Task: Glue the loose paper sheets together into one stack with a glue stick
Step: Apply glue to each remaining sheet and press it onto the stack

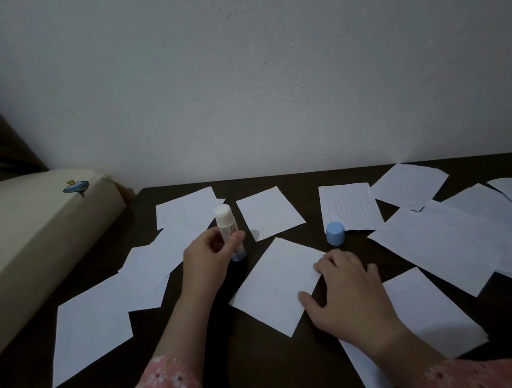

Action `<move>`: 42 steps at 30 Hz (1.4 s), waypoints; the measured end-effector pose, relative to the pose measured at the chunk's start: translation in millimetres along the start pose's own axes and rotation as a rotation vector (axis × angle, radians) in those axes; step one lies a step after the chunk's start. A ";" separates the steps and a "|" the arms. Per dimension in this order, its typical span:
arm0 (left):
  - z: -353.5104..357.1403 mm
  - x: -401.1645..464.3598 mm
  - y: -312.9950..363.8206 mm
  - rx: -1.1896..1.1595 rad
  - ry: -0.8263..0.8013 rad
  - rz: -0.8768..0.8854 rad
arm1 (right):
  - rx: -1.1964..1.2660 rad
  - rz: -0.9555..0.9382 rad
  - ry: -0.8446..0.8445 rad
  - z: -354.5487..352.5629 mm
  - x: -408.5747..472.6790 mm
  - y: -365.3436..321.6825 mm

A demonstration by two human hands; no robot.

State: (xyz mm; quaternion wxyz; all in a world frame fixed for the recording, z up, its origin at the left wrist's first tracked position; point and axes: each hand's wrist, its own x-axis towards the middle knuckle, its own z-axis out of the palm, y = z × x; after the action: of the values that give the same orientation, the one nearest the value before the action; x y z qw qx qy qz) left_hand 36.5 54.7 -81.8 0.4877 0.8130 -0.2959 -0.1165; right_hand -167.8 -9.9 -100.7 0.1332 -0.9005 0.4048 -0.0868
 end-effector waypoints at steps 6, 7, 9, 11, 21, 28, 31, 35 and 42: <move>-1.2 -7.0 0.7 0.005 0.181 0.054 | 0.029 -0.003 0.041 2.7 -1.2 3.8; -1.5 -12.6 4.9 -0.029 0.277 0.089 | 0.037 -0.008 0.041 1.9 -0.9 5.1; 0.9 -28.0 14.9 -0.058 0.345 0.173 | 0.101 -0.026 0.070 -0.1 -0.2 9.1; 10.5 -44.3 22.3 0.063 0.202 0.230 | 0.188 -0.039 0.163 -4.9 1.1 16.4; 49.7 -64.0 27.2 0.792 -0.236 0.236 | 0.018 0.472 0.249 -34.0 7.2 105.7; 39.8 -55.0 33.3 0.655 -0.471 0.246 | -0.016 0.479 0.204 -32.2 1.0 113.8; 37.6 -54.1 36.7 0.640 -0.511 0.268 | -0.018 0.474 0.229 -33.4 0.0 112.7; 36.7 -52.9 39.7 0.575 -0.551 0.271 | -0.020 0.468 0.243 -34.0 1.5 110.7; 33.8 -50.3 39.4 0.539 -0.595 0.263 | 0.048 0.462 0.314 -32.2 2.5 118.5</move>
State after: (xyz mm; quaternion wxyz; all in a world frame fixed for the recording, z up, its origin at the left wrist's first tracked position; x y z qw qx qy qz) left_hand -34.3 46.4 -69.6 0.1616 0.7976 -0.5450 -0.2017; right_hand -258.3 -92.7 -106.8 0.1062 -0.7565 0.6130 -0.2019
